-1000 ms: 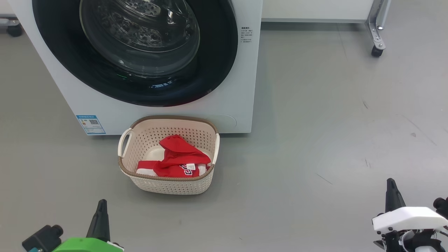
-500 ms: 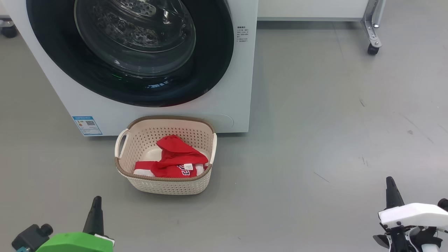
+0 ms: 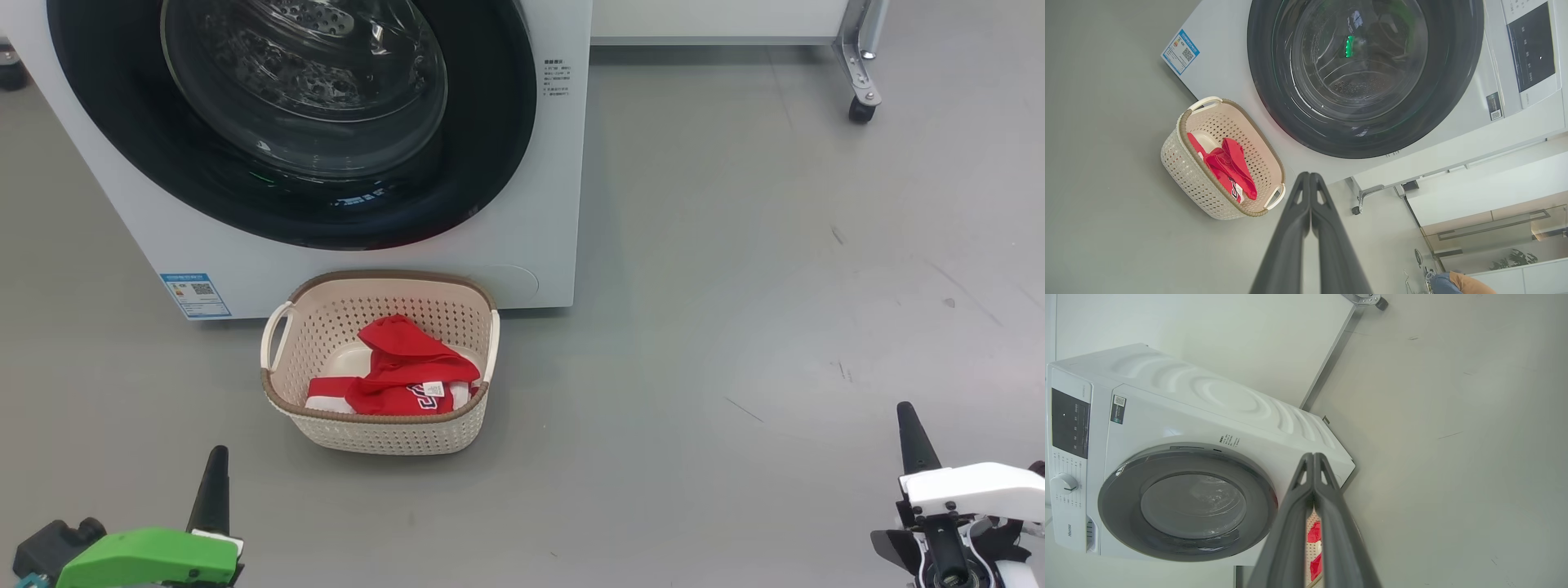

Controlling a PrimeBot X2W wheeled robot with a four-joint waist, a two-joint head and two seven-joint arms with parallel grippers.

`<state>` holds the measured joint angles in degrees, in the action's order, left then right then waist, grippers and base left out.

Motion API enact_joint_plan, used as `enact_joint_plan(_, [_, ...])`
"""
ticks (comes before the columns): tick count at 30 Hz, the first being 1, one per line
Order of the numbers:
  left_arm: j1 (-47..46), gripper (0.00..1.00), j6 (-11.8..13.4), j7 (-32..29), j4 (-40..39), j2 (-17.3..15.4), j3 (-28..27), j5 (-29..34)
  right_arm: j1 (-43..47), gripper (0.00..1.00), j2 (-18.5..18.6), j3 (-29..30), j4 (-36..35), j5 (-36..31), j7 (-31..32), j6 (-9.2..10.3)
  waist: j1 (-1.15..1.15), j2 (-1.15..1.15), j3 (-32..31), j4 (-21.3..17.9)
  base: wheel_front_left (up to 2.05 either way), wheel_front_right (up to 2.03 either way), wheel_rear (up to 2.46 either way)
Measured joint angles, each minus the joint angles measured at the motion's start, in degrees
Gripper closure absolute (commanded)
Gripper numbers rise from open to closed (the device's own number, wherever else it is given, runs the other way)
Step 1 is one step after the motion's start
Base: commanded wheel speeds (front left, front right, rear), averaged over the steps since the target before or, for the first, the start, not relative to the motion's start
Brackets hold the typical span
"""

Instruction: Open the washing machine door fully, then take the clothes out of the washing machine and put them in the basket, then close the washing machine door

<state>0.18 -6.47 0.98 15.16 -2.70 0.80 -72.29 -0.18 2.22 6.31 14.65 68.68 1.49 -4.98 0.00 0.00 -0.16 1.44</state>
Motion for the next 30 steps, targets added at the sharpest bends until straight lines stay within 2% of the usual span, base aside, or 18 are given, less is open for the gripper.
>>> enact_joint_plan(25, [-2.9,1.0,-0.4,-5.0,0.7,-0.2,-2.8,-19.0,-3.1,1.0,0.0,1.8,1.3,20.1,4.8,-1.6,0.0,0.0,0.3,-1.3,0.0,0.0,0.0])
enact_joint_plan(30, [-3.4,1.0,-0.4,-5.5,0.7,-0.2,-3.0,-20.7,-3.4,1.0,0.0,2.0,1.5,22.7,5.3,-1.98,0.0,0.0,0.3,-1.5,0.0,0.0,0.0])
